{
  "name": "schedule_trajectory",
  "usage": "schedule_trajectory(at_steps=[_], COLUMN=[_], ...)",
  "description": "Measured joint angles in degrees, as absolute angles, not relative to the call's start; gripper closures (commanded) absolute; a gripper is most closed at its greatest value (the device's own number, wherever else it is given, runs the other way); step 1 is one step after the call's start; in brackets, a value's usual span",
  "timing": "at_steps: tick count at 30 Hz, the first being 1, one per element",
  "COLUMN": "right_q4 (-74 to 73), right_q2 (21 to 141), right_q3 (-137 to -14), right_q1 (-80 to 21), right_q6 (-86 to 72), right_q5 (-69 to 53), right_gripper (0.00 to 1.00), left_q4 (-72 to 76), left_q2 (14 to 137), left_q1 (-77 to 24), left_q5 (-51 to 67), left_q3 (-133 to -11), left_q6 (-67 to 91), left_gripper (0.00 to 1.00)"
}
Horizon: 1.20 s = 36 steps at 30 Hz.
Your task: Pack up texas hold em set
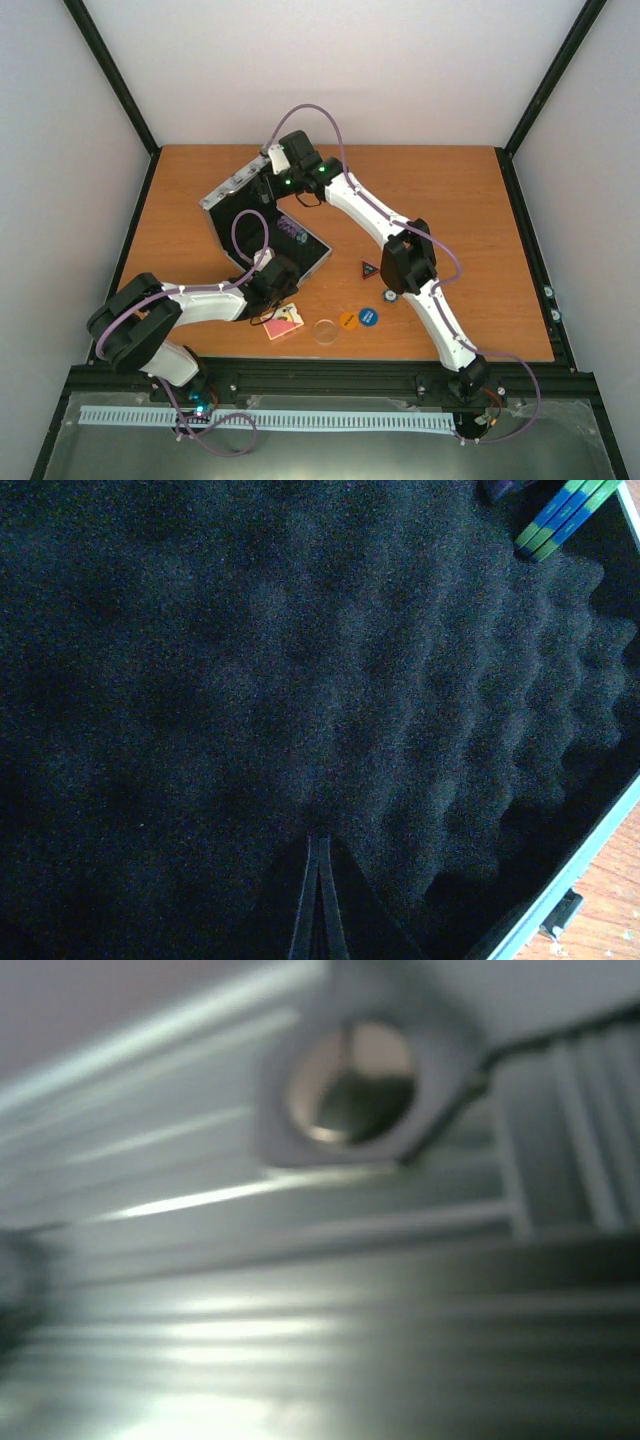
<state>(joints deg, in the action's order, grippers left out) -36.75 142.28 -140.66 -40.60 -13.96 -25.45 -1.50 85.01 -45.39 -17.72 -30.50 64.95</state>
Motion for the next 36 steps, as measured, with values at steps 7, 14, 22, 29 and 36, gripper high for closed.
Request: schedule_trajectory(at_steps=[7,14,22,29,36], right_q4=[-36.7,-37.6,-38.8,-37.6,-36.7], right_q2=[138.9,135.7,131.9,127.2,125.2], right_q3=[-134.5,-131.3,-125.9,-115.1,-112.9], right_q1=[-40.5,-40.5,-39.4,-36.6,-34.9], right_q6=[-12.4,-10.9,-9.5,-9.5,-9.5], right_q5=[-23.8,-22.4,-19.4,-18.2,-17.0], right_gripper=[0.28,0.28,0.28,0.28,0.28], left_q4=[-1.5,-1.5,-1.5,-1.5,-1.5], left_q2=[85.0,85.0,85.2,85.3,85.5], left_q1=[-45.4,-45.4,-45.4,-45.4,-45.4], left_q5=[-17.7,-17.7,-17.7,-17.7,-17.7], left_q3=[-30.5,-30.5,-30.5,-30.5,-30.8], left_q6=[64.9,64.9,64.9,64.9,64.9], left_gripper=[0.99,0.99,0.99,0.99,0.99])
